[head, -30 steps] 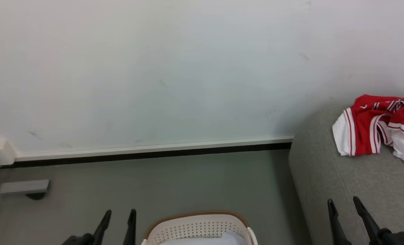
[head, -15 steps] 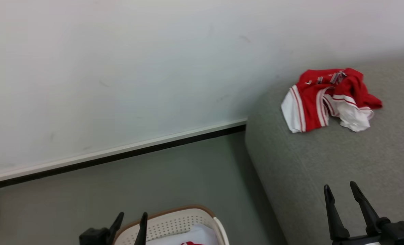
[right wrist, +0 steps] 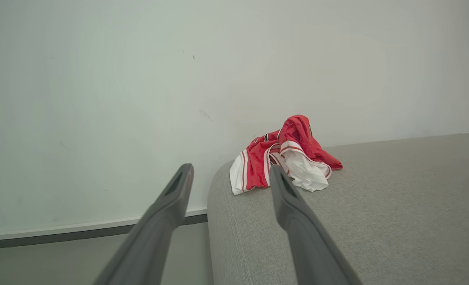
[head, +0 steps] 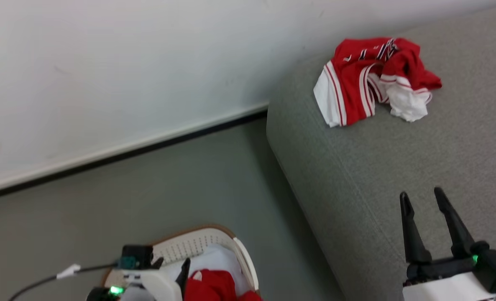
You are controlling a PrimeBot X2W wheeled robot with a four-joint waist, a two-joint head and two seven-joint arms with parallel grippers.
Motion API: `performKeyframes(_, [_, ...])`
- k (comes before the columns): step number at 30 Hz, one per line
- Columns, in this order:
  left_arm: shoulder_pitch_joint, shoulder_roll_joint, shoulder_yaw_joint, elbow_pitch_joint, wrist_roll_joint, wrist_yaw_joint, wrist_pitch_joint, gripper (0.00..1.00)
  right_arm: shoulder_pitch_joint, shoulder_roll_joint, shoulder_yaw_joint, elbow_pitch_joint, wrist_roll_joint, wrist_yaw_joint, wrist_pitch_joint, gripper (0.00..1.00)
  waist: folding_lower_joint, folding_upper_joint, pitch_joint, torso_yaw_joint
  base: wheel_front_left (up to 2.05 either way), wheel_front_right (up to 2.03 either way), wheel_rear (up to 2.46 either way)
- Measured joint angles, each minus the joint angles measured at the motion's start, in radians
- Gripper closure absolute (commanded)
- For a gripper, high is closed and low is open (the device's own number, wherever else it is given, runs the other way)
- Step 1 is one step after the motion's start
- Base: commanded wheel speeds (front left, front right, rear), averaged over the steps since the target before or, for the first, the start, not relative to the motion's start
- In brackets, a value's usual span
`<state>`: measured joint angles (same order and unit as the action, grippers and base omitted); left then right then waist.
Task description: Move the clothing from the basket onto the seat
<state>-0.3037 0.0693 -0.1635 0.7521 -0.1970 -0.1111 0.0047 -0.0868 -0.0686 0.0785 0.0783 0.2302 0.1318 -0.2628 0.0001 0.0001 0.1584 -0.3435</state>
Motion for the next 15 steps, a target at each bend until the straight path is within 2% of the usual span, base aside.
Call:
performKeyframes(5, [-0.123, 0.014, -0.017, 0.076, 0.014, 0.003, 0.048, 0.00, -0.069, 0.010, 0.001, -0.037, 0.001, 0.000, -0.002, 0.00, 0.0001, 0.0000, 0.113, -0.003, 0.00, 0.00, 0.00])
performKeyframes(15, [-0.256, 0.035, -0.046, 0.229, 0.031, 0.012, 0.085, 0.00, -0.149, 0.016, 0.026, -0.069, 0.025, 0.000, -0.002, 0.00, 0.0001, 0.0000, 0.313, -0.004, 0.00, 0.00, 0.00])
